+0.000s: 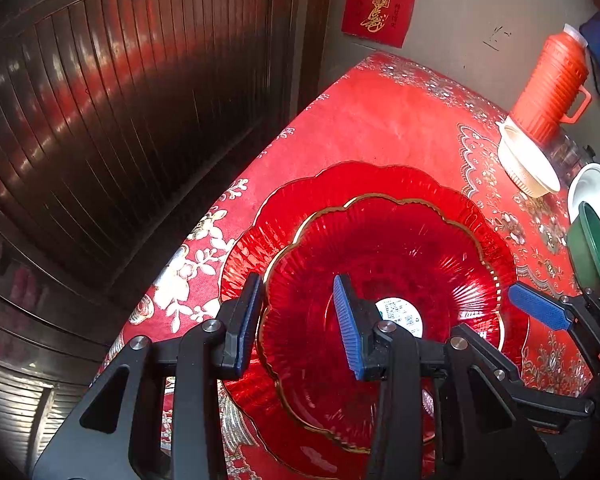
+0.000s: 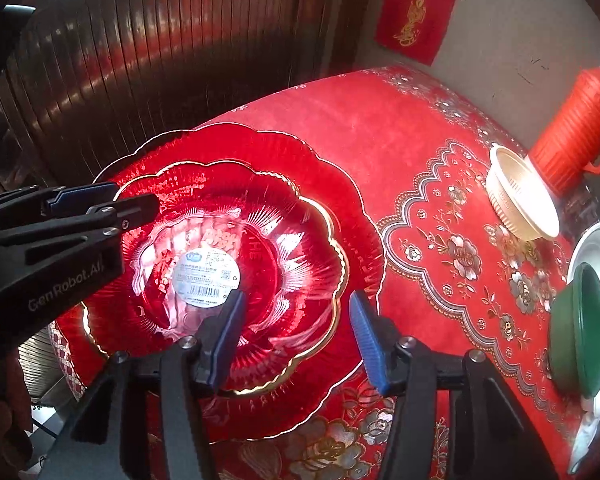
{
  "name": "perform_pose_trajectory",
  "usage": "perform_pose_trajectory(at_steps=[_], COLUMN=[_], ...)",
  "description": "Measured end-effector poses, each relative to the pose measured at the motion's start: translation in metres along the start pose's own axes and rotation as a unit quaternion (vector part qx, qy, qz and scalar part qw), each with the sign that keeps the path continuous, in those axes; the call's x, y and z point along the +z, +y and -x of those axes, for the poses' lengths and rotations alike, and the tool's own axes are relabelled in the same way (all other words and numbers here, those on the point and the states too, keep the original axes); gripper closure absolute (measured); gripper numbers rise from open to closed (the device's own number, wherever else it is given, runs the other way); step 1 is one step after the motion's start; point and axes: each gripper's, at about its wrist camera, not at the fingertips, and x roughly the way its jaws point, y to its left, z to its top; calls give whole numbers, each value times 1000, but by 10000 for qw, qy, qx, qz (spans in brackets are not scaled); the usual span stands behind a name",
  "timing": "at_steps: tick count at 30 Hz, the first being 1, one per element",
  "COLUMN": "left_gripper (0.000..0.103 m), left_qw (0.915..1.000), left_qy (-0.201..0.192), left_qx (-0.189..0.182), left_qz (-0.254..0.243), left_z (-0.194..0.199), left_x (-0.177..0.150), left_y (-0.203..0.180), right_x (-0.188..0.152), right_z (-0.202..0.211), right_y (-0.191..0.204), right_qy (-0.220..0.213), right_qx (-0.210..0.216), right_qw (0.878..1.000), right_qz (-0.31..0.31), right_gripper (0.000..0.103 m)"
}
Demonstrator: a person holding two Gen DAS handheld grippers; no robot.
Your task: Organize plates and bowls
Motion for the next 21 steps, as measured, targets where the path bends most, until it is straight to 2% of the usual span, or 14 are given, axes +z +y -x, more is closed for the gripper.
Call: perform_pose_trajectory(at_steps=[5, 8, 19, 21], left_gripper=[66, 65, 66, 65], left_qw=[10000, 9999, 9995, 9993], left_qy=[-63, -121, -268, -287], left_qx=[12, -10, -109, -131], left_qz=[-26, -57, -153, -178], left_z=[4, 9, 20, 22], left_x=[1, 3, 9, 10], left_y=[-4, -9, -32, -36], right_x=[0, -1, -7, -8], right_z=[9, 16, 30, 31], right_y=[-2, -6, -34, -40], right_qy=[-115, -250, -436, -461], right_qx=[-29, -89, -117, -124], right_qw=[9999, 9996, 9983, 9980], right_qz=[15, -37, -366, -424], right_gripper=[40, 33, 31, 27])
